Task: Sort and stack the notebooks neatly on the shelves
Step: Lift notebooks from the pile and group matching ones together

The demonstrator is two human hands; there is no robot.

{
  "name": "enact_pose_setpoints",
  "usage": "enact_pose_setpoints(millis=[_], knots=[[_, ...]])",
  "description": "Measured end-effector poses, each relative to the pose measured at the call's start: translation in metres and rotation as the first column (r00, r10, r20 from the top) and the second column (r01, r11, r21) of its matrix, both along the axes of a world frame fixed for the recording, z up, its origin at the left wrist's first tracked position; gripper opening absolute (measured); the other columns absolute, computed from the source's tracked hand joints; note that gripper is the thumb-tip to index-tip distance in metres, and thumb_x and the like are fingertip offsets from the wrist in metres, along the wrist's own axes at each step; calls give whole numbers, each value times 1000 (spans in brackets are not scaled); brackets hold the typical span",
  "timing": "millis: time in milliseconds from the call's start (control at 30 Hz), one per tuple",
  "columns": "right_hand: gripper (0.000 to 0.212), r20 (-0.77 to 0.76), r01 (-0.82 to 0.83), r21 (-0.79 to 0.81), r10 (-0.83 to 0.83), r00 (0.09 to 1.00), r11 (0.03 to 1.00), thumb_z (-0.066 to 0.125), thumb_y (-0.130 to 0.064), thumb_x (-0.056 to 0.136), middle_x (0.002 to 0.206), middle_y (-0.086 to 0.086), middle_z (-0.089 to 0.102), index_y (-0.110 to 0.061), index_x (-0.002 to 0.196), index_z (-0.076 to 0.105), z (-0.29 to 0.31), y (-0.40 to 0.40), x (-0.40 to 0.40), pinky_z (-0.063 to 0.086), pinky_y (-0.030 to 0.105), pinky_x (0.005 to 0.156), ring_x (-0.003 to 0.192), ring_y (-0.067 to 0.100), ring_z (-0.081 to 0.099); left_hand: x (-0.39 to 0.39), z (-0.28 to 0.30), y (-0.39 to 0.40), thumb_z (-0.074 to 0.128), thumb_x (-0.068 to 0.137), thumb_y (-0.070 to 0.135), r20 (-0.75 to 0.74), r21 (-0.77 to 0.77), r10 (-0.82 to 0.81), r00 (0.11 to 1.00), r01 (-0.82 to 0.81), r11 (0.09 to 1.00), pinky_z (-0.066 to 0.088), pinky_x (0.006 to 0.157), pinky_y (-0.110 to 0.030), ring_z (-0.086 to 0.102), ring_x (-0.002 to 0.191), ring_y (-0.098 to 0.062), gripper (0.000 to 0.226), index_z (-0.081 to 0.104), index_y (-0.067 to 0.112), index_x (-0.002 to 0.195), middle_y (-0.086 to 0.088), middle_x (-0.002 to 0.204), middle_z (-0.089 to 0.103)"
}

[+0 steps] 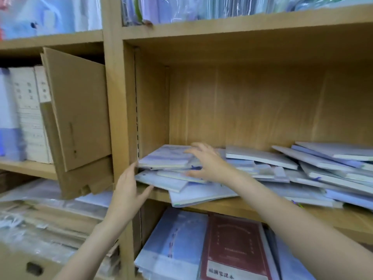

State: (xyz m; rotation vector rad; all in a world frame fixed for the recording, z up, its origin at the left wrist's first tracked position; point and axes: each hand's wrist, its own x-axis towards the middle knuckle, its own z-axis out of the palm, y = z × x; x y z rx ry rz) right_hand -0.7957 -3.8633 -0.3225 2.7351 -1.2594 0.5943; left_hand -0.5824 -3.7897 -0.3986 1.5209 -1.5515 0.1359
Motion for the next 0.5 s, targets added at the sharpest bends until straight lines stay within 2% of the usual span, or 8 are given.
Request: enact_pose_setpoints(millis=[67, 100, 133, 167, 200, 233, 367, 500], knots=[[55, -167, -8, -126, -14, 986, 992, 54, -42, 92, 150, 3, 31, -20, 140, 38, -3, -3, 25, 8, 43, 115, 143, 22, 16, 4, -6, -3, 71, 80, 15, -32, -14, -17, 999, 17, 1000, 31, 104, -31, 39, 130, -26, 74, 31, 4, 141, -11, 140, 42], [46, -230, -11, -187, -33, 973, 982, 49, -38, 95, 144, 5, 41, -18, 135, 44, -3, -3, 36, 15, 43, 112, 139, 23, 26, 6, -7, -4, 70, 81, 14, -54, -24, -23, 998, 22, 999, 32, 104, -30, 39, 130, -24, 72, 31, 5, 141, -9, 140, 42], [36, -246, -7, -232, -52, 968, 973, 45, -34, 98, 133, 8, 52, -16, 128, 50, -3, -4, 44, 29, 40, 102, 130, 25, 40, 7, -6, -5, 69, 81, 13, -83, -38, -30, 996, 27, 999, 33, 102, -27, 41, 129, -22, 70, 32, 5, 140, -7, 139, 43], [30, -217, 6, -253, -63, 974, 968, 41, -30, 99, 120, 11, 59, -14, 121, 55, -1, -4, 48, 37, 37, 85, 117, 28, 51, 8, -6, -6, 68, 82, 12, -106, -58, -35, 994, 29, 998, 33, 99, -23, 43, 127, -20, 67, 33, 6, 139, -6, 138, 45], [28, -163, 25, -260, -69, 984, 965, 38, -29, 100, 110, 13, 62, -12, 115, 57, 3, -5, 48, 36, 34, 72, 106, 30, 56, 10, -5, -7, 67, 82, 11, -119, -76, -40, 992, 32, 997, 33, 97, -20, 45, 126, -19, 65, 34, 7, 138, -4, 136, 46], [28, -97, 51, -269, -80, 992, 962, 37, -29, 101, 104, 14, 63, -12, 111, 57, 10, -5, 46, 34, 34, 66, 99, 32, 58, 11, -4, -8, 67, 83, 11, -127, -86, -43, 991, 33, 996, 34, 97, -20, 46, 125, -18, 63, 35, 8, 138, -3, 136, 47], [21, 128, 126, -283, -92, 987, 951, 42, -24, 98, 97, 17, 65, -13, 105, 58, 36, -19, 13, 42, 38, 69, 90, 37, 58, 9, 2, -13, 65, 84, 10, -201, -108, -74, 977, 53, 993, 35, 100, -24, 46, 124, -14, 62, 35, 10, 139, 1, 135, 46], [16, 0, 102, -195, -104, 995, 976, 44, -26, 97, 93, 13, 64, -18, 91, 56, 25, -26, -3, 43, 38, 69, 90, 35, 58, -4, 10, -24, 61, 86, 7, -296, -19, -80, 952, 78, 997, 33, 96, -20, 45, 124, -15, 62, 32, 11, 141, 0, 137, 46]])
